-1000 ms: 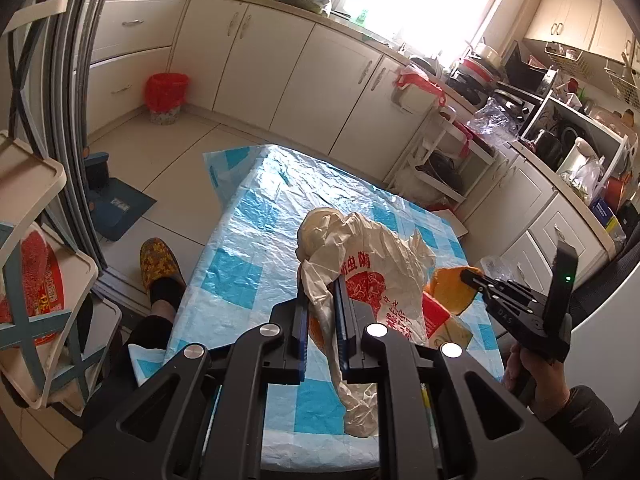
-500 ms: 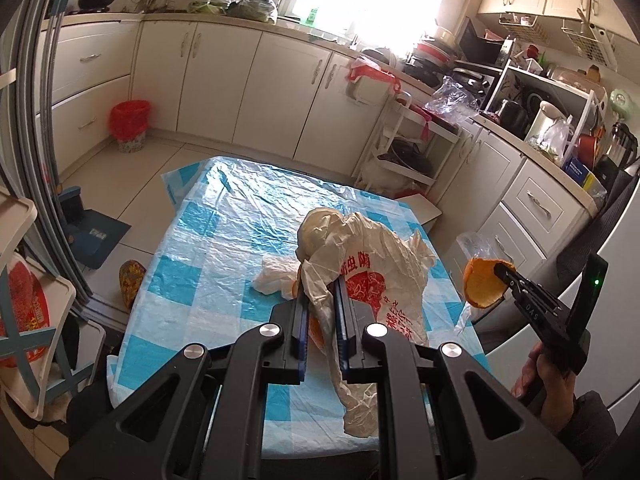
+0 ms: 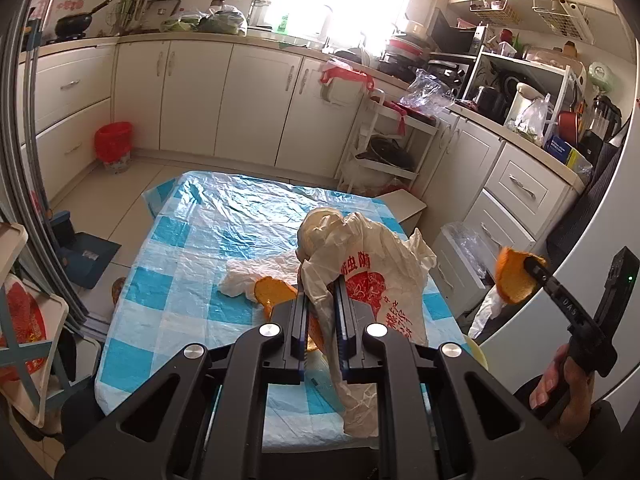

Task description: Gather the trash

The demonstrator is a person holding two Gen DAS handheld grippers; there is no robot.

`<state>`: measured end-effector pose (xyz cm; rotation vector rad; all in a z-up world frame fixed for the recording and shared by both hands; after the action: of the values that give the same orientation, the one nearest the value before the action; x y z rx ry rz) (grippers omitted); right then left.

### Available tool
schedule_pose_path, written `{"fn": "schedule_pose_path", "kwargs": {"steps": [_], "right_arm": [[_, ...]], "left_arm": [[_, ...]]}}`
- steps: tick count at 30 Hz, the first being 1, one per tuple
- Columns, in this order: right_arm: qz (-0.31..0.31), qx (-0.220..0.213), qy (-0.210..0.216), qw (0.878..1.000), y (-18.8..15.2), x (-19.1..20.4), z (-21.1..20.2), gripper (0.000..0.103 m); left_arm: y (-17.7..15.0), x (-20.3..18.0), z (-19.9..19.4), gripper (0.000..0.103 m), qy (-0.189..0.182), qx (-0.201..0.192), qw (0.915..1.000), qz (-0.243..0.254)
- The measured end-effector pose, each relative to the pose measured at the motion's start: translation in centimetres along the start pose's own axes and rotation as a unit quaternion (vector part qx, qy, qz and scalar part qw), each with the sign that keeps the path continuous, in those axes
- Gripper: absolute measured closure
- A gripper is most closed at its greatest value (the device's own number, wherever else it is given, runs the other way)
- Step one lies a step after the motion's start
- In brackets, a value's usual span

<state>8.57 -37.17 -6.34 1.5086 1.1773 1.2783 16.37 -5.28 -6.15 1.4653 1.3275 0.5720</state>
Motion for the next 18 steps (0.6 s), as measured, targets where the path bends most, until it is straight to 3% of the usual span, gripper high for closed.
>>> {"fn": "schedule_pose_path", "kwargs": {"steps": [3, 11, 18], "right_arm": [[0.046, -0.017, -0.02, 0.999, 1.0, -2.9, -1.4, 0.096], [0.165, -0.004, -0.036, 0.986, -0.6, -8.0, -3.1, 0.096], [0.239, 0.016, 0.008, 0.971, -1.9, -8.1, -3.2, 0.096]], "left_arm": [[0.0, -1.1, 0.0, 0.092, -0.008, 0.0, 1.0, 0.005], [-0.2, -4.5, 0.1, 0.092, -0.033, 0.002, 0.9993, 0.019], [-0.5, -7.2, 0.0, 0.092, -0.05, 0.006, 0.9982, 0.034]]}}
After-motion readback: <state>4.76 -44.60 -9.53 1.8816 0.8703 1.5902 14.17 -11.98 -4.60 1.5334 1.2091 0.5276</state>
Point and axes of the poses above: each gripper's, at about its wrist camera, not at the fingertips, and z roughly the way its jaws point, x to its left, y to its top, the point moved 8 cm from there along z, roughly the way its jaws point, and after that the axes turned 14 degrees about -x, right-handed, at the moved point
